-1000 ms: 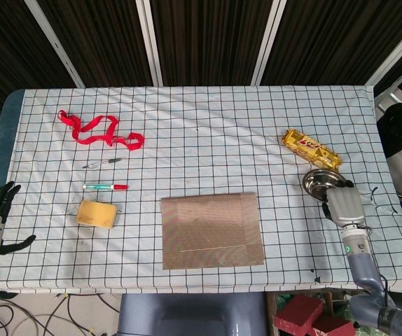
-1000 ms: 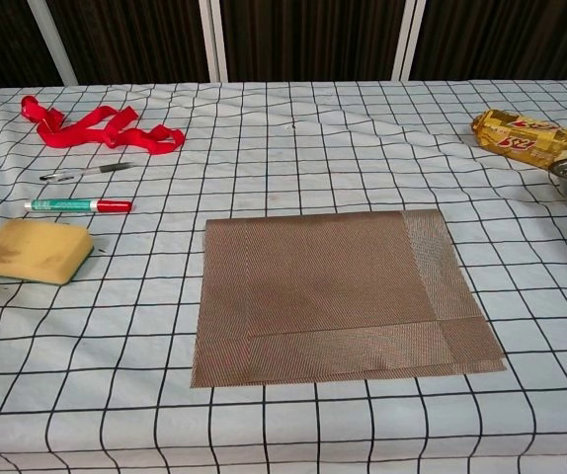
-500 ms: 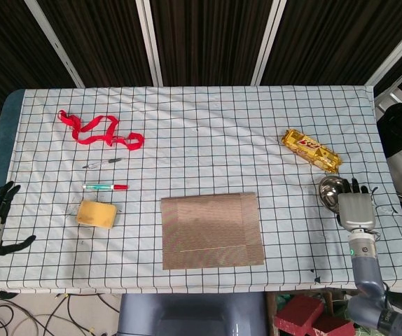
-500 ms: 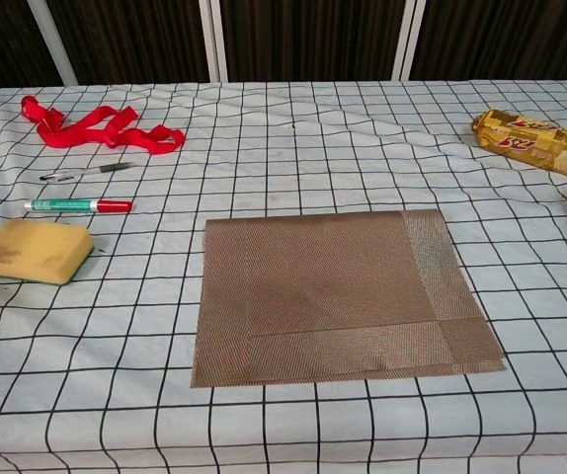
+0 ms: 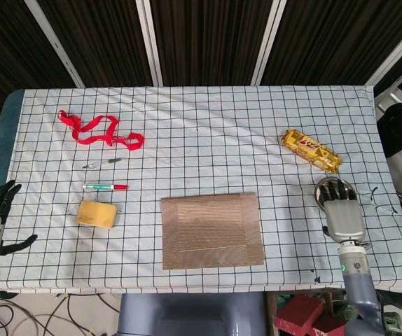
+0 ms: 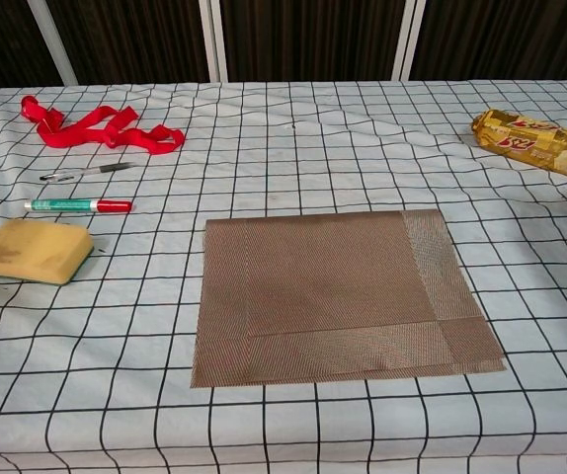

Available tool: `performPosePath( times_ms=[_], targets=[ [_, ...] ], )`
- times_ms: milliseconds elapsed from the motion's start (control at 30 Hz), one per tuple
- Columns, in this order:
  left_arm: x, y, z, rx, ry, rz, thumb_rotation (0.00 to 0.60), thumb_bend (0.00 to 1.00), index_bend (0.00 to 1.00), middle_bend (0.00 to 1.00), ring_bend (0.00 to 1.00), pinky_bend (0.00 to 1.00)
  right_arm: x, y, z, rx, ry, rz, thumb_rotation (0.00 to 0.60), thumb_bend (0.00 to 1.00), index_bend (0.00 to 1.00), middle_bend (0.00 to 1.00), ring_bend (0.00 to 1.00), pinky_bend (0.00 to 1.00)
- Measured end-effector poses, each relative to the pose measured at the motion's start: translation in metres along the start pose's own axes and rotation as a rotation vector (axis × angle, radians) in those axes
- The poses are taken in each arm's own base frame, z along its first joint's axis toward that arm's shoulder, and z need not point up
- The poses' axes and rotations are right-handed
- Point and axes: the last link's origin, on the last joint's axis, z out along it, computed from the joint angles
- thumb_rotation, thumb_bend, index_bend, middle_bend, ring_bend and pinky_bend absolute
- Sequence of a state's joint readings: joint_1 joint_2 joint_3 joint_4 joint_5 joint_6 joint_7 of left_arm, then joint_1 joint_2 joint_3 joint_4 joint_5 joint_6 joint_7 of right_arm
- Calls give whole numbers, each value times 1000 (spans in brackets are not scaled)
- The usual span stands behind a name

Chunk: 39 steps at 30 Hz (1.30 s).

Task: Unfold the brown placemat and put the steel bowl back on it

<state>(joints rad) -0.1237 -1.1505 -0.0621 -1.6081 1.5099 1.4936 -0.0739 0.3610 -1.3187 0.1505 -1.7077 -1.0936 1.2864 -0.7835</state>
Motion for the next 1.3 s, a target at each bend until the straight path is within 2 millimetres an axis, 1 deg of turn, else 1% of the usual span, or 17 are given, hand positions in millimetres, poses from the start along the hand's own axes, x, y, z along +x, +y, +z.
performPosePath(
  times_ms=[133,233,333,400,500,600,733,1000,1133,1300],
  targets=[
    [1,0,0,-8,12,-12,600,13,0,0,0,0,9,-22,-16,125,52,25,600,103,327,250,191,294],
    [1,0,0,-12,18,-17,600,13,0,0,0,0,15,-39,-28,237,97,43,600,112,363,282,224,327],
    [2,0,0,-12,19,-18,600,13,0,0,0,0,15,-57,-38,353,121,70,600,111,364,282,223,327],
    [2,0,0,-11,22,-19,600,13,0,0,0,0,11,-67,-42,420,107,87,600,111,365,280,220,328],
    [2,-1,1,-9,22,-21,600,13,0,0,0,0,4,-81,-44,491,75,86,600,98,364,272,215,327],
    [2,-1,1,-9,21,-21,600,13,0,0,0,0,-1,-94,-45,547,56,86,600,59,361,243,203,319],
    [2,-1,1,-8,22,-21,600,13,0,0,0,0,-4,-110,-45,582,43,92,600,14,322,187,165,265],
    [3,-1,1,-2,25,-26,600,13,0,0,0,0,-12,-134,-39,595,8,80,600,11,313,179,164,261],
    [3,-2,2,1,25,-27,600,13,0,0,0,0,-16,-139,-35,587,-5,69,600,12,300,166,164,255],
    [4,-2,2,4,25,-29,600,13,0,0,0,0,-22,-140,-31,569,-43,41,600,12,288,165,164,255]
  ],
)
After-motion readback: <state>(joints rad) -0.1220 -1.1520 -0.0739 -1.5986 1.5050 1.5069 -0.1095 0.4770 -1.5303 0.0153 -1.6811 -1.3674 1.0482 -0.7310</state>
